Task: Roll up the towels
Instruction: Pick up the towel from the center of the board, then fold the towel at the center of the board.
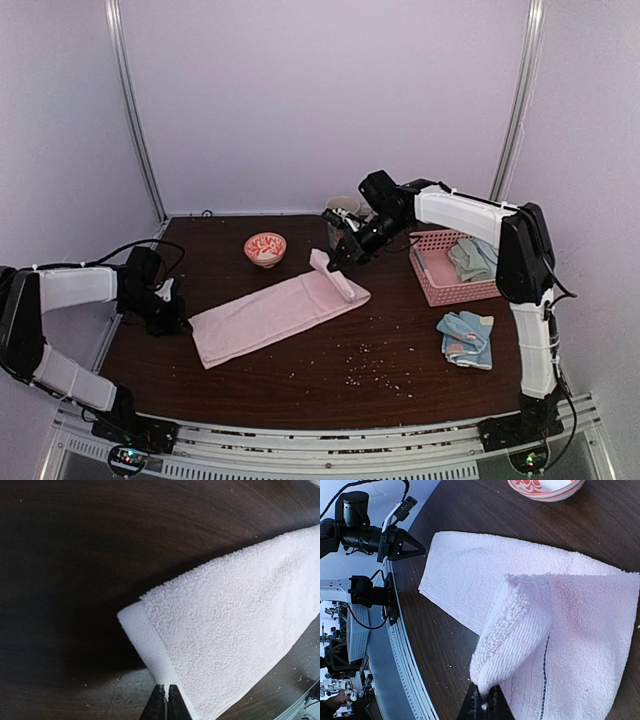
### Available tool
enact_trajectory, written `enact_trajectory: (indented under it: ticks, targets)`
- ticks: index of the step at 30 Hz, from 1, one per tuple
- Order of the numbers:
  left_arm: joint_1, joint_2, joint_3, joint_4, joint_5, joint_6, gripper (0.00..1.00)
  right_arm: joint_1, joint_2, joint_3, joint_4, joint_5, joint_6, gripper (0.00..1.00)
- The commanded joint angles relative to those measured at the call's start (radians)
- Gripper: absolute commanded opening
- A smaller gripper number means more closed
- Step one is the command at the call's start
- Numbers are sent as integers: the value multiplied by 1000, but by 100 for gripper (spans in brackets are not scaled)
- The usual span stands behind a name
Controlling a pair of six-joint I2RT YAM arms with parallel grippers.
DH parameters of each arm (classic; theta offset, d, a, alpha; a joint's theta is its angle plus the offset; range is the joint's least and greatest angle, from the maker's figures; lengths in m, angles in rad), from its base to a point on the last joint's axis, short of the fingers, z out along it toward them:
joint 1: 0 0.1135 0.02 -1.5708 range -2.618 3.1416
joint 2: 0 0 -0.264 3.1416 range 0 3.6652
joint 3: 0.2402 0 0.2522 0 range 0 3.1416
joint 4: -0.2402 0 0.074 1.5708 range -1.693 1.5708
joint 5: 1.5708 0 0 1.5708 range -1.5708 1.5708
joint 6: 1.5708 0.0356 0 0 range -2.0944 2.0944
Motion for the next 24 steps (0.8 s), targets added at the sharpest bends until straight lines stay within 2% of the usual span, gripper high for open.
enact_trajectory:
  ticks: [1,7,15,24]
  targets:
    - [-19,28,-15,25,-23,-21,4,31,17,51,63,-36,67,0]
    - [-28,52,-17,53,-40,-28,4,99,35,82,170,-27,192,0]
    - [-28,68,-65,126,-33,-53,3,238,147,173,320,17,366,0]
    - [-28,-18,-28,87,-54,-68,6,328,250,244,543,66,556,0]
